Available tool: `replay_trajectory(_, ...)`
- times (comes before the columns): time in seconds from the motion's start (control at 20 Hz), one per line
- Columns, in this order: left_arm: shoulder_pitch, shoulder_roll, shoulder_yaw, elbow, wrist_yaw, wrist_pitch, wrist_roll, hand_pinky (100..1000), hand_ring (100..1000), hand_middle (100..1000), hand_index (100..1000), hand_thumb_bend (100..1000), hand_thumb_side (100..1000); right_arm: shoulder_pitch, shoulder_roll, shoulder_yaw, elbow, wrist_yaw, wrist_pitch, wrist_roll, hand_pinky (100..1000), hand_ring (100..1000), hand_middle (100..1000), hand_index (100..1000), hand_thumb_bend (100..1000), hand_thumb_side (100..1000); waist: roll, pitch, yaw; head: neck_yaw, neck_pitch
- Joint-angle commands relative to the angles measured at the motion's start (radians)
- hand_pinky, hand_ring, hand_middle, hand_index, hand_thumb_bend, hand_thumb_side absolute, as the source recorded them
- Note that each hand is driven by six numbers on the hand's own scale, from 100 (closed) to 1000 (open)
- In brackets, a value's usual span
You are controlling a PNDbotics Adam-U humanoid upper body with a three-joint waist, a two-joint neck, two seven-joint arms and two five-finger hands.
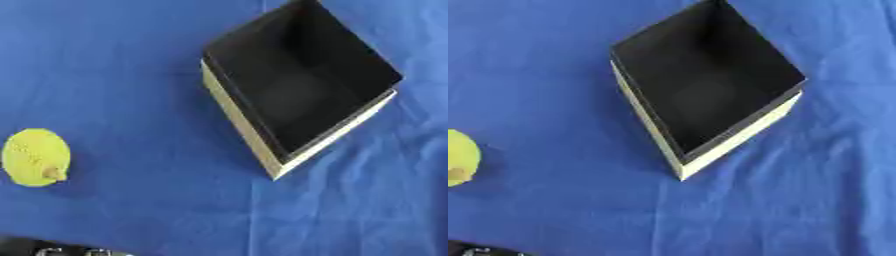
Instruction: Pick up objects on the table and place them in the box.
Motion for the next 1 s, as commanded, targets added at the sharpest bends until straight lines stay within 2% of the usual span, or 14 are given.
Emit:
replay_trajectory(0.05,0.005,0.031,0.009,-0.014,-0.006,0.000,0.003,672,788,764,814,503,220,-0.013,-0.048,-0.012,-0.017,-0.004,0.001,-0.002,806,760,631,818,100,100,0.013,-0.256,0.000,0.003,-0.010)
replay_trajectory(0.55,0.010,0.027,0.007,-0.014,-0.018,0.020,-0.017,667,785,760,800,480,258,-0.013,-0.048,-0.012,-0.018,-0.004,0.002,-0.003,806,760,632,818,100,100,0.012,-0.258,-0.002,0.006,-0.015)
replay_trajectory(0.65,0.013,0.028,0.006,-0.014,-0.026,0.030,-0.026,668,785,759,793,446,312,-0.013,-0.048,-0.012,-0.018,-0.003,0.002,-0.003,806,759,632,818,100,100,0.012,-0.258,-0.001,0.006,-0.015)
replay_trajectory(0.7,0.014,0.027,0.005,-0.014,-0.034,0.037,-0.036,668,785,759,793,446,312,-0.013,-0.047,-0.012,-0.018,-0.002,0.002,-0.003,806,759,632,818,100,100,0.012,-0.258,-0.001,0.006,-0.015)
replay_trajectory(0.75,0.022,0.034,-0.002,-0.014,-0.044,0.047,-0.047,672,782,755,796,417,386,-0.013,-0.048,-0.012,-0.019,-0.002,0.002,-0.003,806,760,632,818,100,100,0.013,-0.257,-0.001,0.007,-0.015)
replay_trajectory(1.0,0.029,0.037,-0.018,-0.014,-0.116,0.093,-0.122,674,782,755,797,410,396,-0.014,-0.046,-0.012,-0.019,-0.002,0.003,-0.003,806,760,631,818,100,100,0.013,-0.258,-0.002,0.008,-0.014)
